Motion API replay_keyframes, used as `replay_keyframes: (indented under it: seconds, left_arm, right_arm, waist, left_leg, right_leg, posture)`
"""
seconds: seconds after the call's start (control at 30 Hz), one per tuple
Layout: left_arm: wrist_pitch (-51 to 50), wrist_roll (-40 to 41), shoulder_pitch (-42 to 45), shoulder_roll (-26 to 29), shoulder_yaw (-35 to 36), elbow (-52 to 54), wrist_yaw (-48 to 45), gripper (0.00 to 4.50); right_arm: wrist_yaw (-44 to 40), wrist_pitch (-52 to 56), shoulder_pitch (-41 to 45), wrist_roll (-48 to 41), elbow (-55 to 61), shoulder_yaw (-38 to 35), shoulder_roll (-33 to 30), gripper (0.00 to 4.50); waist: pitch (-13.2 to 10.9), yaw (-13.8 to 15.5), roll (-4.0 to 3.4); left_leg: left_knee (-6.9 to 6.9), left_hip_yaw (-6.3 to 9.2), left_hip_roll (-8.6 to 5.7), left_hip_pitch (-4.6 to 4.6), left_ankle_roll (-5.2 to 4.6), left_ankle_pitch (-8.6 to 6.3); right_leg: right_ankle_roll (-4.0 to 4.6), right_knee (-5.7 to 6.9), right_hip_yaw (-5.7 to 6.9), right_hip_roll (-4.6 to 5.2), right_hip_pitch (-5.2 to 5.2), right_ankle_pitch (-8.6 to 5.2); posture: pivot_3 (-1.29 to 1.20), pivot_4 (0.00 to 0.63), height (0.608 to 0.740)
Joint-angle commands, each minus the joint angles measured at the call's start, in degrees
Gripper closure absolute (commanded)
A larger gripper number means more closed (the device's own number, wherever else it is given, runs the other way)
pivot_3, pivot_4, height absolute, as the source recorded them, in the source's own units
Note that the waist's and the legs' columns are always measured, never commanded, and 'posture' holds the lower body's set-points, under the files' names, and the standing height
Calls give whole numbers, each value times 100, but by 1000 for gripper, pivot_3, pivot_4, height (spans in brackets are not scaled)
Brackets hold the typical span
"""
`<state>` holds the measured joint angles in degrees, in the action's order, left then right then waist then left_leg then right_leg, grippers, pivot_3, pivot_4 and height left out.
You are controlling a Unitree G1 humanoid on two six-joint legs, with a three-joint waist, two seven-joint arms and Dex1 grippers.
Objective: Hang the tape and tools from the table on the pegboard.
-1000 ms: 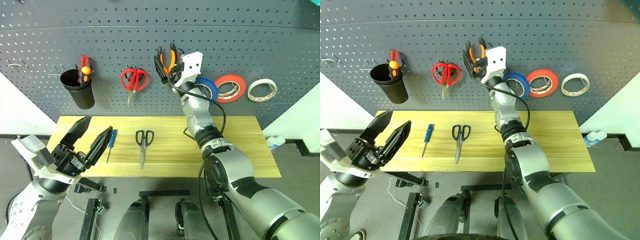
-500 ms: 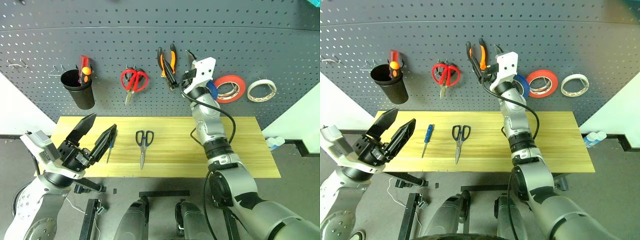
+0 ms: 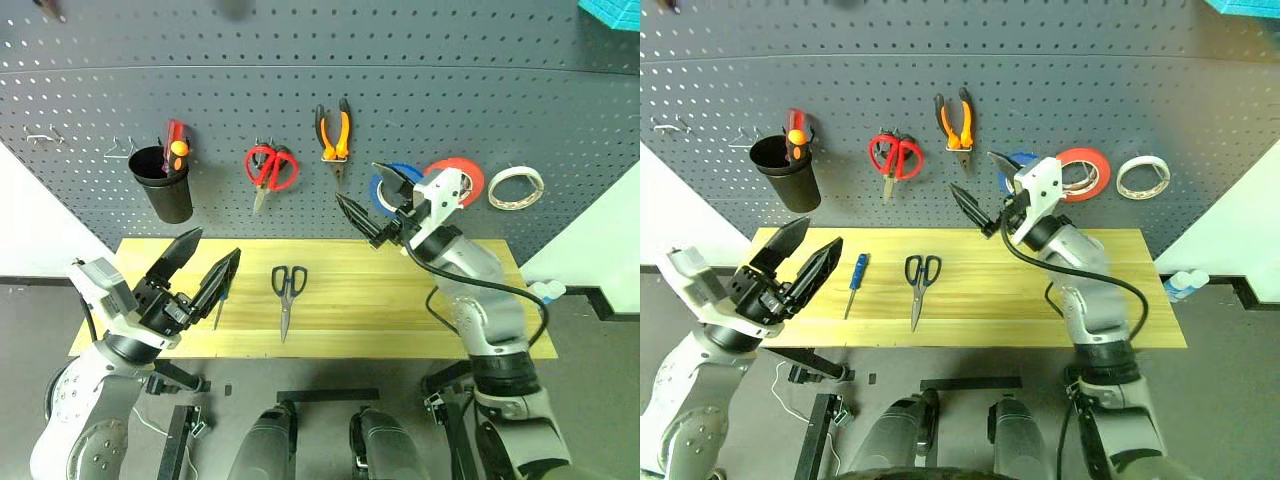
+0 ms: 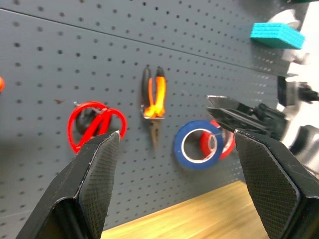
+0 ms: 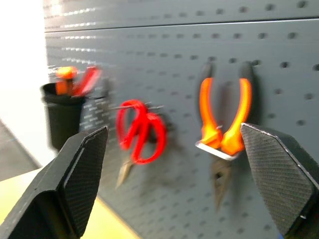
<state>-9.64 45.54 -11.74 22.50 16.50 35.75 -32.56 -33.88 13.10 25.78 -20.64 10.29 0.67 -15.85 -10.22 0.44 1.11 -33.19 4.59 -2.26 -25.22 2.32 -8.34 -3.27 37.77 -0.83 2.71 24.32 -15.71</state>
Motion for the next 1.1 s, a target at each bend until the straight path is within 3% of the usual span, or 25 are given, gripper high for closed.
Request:
replay_keyframes:
  seconds: [0.03, 0.2, 0.27, 0.4, 0.57, 0.97, 1.1]
  left_arm:
    - [68, -148, 141, 3, -58, -192, -60, 653]
    - [-178, -333, 236, -44, -302, -469, 150, 653]
    - [-298, -518, 230, -64, -374, -651, 337, 653]
    - [-837, -842, 388, -82, -561, -951, 937, 653]
    - [-1379, -1337, 640, -136, -927, -1250, 1427, 653]
    - [-2308, -3051, 1336, -170, -1776, -2174, 2497, 653]
    - [-2667, -3213, 1652, -463, -1807, -2563, 2714, 653]
  right_arm:
    - [-383, 620, -217, -579, 822, 3, -334, 52]
    - [-743, 1092, -445, -945, 1206, -22, -776, 52]
    - [-684, 1175, -505, -988, 1321, -102, -842, 52]
    - [-617, 1347, -616, -1102, 1552, -139, -920, 52]
    - [-823, 1794, -781, -1491, 2043, -110, -1251, 52]
    - [-1567, 2296, -1150, -2079, 2413, -415, -2377, 52]
    - [-1795, 2269, -1316, -2199, 2452, -619, -2699, 52]
  waist:
    - [102, 10, -1]
    - [262, 2, 1]
    - [325, -29, -11]
    - [457, -126, -58]
    - [483, -119, -63]
    - [553, -130, -80]
    - [569, -121, -77]
  left_leg:
    - [0, 0, 1, 0, 0, 0]
    - [1, 0, 2, 29, -1, -3]
    - [6, 0, 12, 86, 2, -11]
    - [9, 8, 67, 85, 18, -38]
    - [5, -14, 67, 83, 7, -68]
    - [-54, -49, 79, 89, -12, -90]
    - [-77, -48, 80, 87, -13, -111]
  right_leg:
    - [0, -1, 0, -2, 0, 1]
    - [-9, -30, 4, -4, -48, 6]
    - [-11, -88, 15, -10, -122, 22]
    - [-39, -256, 104, -9, -205, 70]
    - [-33, -258, 105, 26, -191, 93]
    - [-39, -221, 99, 6, -195, 87]
    - [-41, -223, 99, 15, -204, 87]
  posture:
    - [16, 27, 717]
    - [1, 5, 717]
    - [-4, 0, 717]
    - [-12, 0, 717]
    - [-31, 6, 717]
    - [-70, 0, 717]
    - [-78, 0, 717]
